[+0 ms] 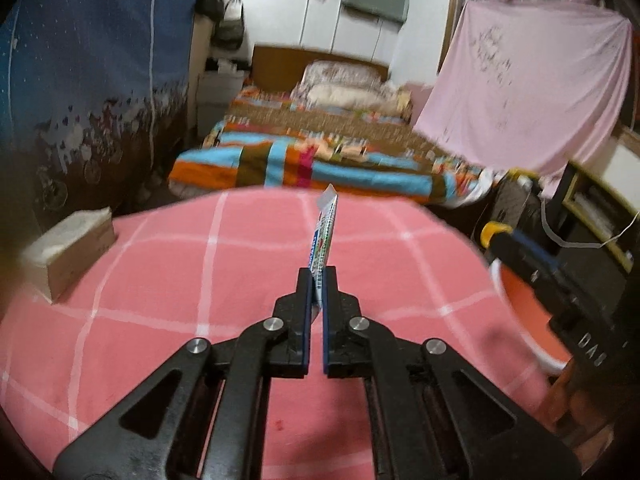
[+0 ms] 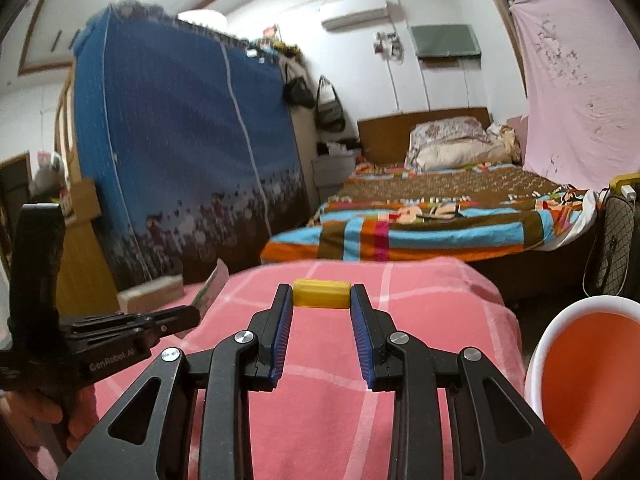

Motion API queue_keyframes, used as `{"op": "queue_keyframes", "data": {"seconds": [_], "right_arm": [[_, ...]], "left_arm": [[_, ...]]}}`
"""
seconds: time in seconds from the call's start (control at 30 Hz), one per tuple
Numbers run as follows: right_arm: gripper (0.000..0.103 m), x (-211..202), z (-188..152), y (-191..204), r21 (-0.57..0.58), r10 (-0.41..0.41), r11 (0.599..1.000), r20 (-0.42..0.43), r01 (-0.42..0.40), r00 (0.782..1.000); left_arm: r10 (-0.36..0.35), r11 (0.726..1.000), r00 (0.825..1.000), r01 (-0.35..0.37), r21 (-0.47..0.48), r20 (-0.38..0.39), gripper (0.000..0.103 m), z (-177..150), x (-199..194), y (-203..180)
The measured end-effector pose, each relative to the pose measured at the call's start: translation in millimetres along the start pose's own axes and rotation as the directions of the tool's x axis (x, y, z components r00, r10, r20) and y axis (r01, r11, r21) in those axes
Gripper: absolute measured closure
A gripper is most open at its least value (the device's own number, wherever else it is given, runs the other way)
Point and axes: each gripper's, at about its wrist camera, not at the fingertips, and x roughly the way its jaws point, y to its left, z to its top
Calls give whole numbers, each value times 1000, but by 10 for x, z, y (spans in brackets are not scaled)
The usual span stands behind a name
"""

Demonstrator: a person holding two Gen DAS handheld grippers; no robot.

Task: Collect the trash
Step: 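Carry the white tube and yellow cap over the bucket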

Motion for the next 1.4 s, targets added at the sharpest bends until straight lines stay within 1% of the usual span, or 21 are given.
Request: {"op": "queue_keyframes", "data": {"seconds": [0.1, 0.17, 0.23, 0.37, 0.47, 0.5, 0.6, 0.67, 0.73, 0.83, 0.9, 1.0, 1.1, 1.27, 1.4], "right_arm": [[76, -186, 34, -59, 27, 6, 1000, 68, -8, 998], [76, -299, 57, -99, 27, -7, 1000, 104, 5, 995], [76, -418, 81, -128, 11, -34, 999, 142, 33, 989], [76, -646, 127, -234, -12, -114, 993, 219, 119, 969], [76, -785, 131, -330, -9, -153, 987, 267, 161, 951], [76, -841, 138, -371, -4, -168, 984, 286, 177, 943], [76, -977, 142, -468, 11, -213, 975, 325, 221, 921], [76, -1050, 141, -547, 22, -240, 969, 340, 247, 909], [76, -1121, 135, -645, 41, -271, 961, 348, 274, 897], [76, -1208, 116, -794, 76, -304, 952, 353, 297, 885], [76, -1255, 105, -898, 97, -336, 942, 350, 323, 874], [76, -1310, 78, -1053, 126, -386, 922, 332, 366, 860], [76, -1363, 42, -1187, 148, -421, 907, 312, 394, 852], [76, -1389, 4, -1297, 173, -460, 887, 285, 427, 841], [76, -1377, -20, -1365, 188, -480, 876, 263, 444, 837]], "left_arm": [[-27, 1000, 997, 27, 0, 73, 103, 42, -140, -120], [-44, 999, 992, 43, 13, 118, 103, 72, -225, -221], [-62, 998, 986, 57, 31, 155, 103, 89, -294, -319], [-112, 992, 968, 94, 87, 224, 103, 117, -419, -572], [-161, 981, 951, 126, 146, 264, 103, 139, -477, -790], [-182, 976, 943, 138, 170, 280, 103, 141, -498, -869], [-236, 958, 922, 169, 230, 307, 103, 147, -532, -1078], [-278, 942, 907, 193, 275, 316, 103, 138, -547, -1244], [-308, 928, 896, 208, 310, 319, 103, 127, -542, -1370], [-342, 909, 885, 226, 350, 315, 103, 97, -520, -1518], [-369, 895, 879, 249, 369, 302, 103, 83, -480, -1603], [-398, 879, 875, 278, 387, 276, 103, 60, -416, -1716], [-418, 866, 875, 302, 399, 243, 103, 23, -344, -1837], [-443, 845, 879, 342, 411, 179, 103, -47, -193, -2005], [-443, 840, 887, 359, 406, 133, 103, -102, -61, -2103]]}}
